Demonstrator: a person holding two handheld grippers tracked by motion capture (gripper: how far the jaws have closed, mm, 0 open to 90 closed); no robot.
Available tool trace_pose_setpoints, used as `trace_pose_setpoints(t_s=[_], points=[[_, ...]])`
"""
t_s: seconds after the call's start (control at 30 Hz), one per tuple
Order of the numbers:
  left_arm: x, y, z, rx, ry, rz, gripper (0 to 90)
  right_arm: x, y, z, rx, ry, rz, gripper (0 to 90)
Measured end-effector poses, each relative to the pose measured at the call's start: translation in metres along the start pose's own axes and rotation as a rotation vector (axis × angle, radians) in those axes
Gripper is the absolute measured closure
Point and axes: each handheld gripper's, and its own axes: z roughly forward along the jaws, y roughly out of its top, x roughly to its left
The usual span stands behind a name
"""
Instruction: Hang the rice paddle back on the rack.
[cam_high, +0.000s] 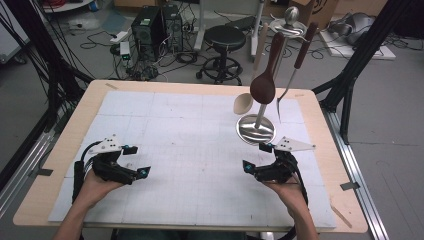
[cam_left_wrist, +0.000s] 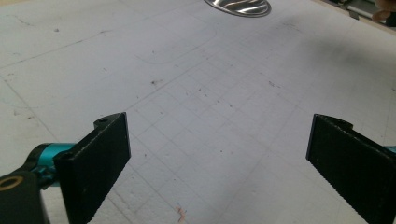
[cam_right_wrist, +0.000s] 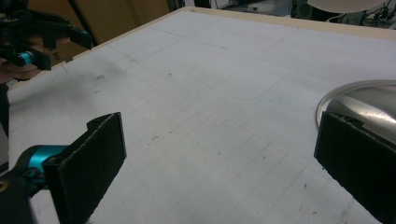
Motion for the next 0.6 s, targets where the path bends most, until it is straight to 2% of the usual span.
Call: trace_pose_setpoints(t_s=[0.6], points=[[-0.001,-0.004,0.005,0.019,-0.004,0.000,7.0,0.004,-0.025,-0.012,-0.001,-0.016,0.009,1.4]])
